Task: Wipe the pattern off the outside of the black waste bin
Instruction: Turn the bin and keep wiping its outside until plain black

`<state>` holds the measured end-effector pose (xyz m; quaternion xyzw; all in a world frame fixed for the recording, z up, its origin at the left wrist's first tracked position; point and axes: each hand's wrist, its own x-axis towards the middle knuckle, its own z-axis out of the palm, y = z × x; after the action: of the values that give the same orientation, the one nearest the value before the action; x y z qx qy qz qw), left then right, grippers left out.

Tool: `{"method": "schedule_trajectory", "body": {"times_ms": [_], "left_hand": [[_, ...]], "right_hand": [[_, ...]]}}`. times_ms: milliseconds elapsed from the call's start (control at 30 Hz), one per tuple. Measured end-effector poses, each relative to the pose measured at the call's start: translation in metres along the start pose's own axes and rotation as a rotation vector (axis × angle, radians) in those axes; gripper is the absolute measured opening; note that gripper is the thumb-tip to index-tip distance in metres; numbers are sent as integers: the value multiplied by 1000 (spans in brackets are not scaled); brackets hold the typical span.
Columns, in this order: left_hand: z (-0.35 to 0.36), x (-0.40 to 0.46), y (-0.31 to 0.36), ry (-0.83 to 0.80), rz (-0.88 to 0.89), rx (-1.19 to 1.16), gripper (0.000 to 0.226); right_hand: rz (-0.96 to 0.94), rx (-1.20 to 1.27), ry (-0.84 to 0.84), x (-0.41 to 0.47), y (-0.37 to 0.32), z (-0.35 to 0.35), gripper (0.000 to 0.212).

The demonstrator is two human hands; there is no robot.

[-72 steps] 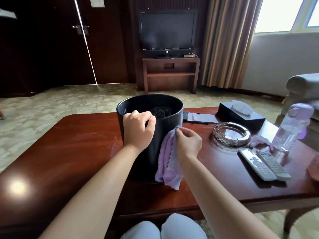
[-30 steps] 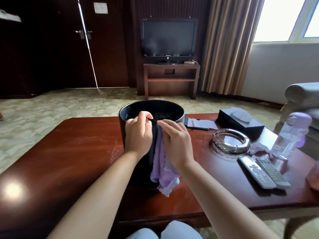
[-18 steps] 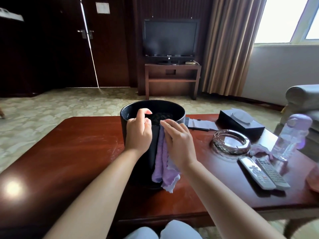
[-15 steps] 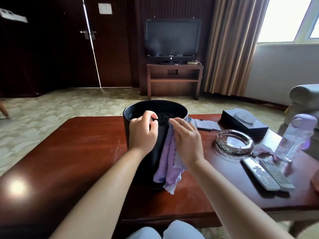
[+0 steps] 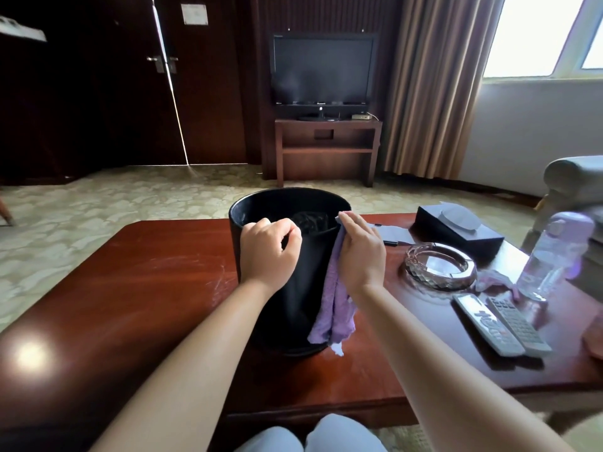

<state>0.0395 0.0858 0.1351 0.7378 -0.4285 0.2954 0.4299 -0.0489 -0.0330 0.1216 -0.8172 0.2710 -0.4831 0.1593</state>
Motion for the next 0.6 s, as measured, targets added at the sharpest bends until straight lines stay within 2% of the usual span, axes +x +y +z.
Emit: {"method": "schedule_trajectory", "body": {"times_ms": [200, 300, 433, 600], "left_hand": [[1, 0, 2, 33, 22, 35, 34], [-1, 1, 1, 7, 22, 36, 36], [0, 1, -2, -29, 21, 56, 34], [3, 1, -4, -3, 39, 63, 34]], "right_hand": [[-108, 116, 94, -40, -30, 1, 35], [-166, 113, 85, -34, -27, -1, 35], [-53, 81, 24, -18, -11, -6, 37], [-32, 90, 130, -38, -18, 11, 41]]}}
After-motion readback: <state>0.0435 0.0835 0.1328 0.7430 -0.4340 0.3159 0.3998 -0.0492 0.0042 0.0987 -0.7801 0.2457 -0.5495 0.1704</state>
